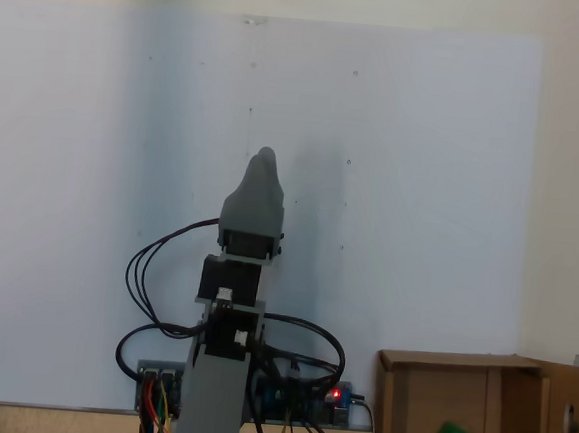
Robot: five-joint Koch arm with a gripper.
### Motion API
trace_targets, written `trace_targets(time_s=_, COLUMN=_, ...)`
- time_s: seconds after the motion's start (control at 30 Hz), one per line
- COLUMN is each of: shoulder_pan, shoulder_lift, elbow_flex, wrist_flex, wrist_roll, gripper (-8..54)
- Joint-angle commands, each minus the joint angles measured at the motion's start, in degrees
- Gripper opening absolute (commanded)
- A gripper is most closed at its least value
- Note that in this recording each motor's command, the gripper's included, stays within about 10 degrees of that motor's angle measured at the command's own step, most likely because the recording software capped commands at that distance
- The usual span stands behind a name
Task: Grasp a green dice and put it in the bin.
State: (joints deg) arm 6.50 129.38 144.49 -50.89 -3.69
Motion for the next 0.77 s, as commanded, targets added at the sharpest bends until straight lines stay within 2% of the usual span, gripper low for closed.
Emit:
trace_targets(time_s=0.0, shoulder_pan=-0.62, shoulder_lift=6.24, elbow_flex=-0.97, wrist_flex=-9.65, wrist_roll=-1.14, gripper=44.7)
trace_targets(time_s=0.4, shoulder_pan=-0.7, shoulder_lift=6.24, elbow_flex=-0.97, wrist_flex=-24.96, wrist_roll=-1.23, gripper=44.7)
trace_targets(time_s=0.73, shoulder_pan=-0.7, shoulder_lift=6.06, elbow_flex=-0.53, wrist_flex=-24.87, wrist_roll=-1.23, gripper=44.8)
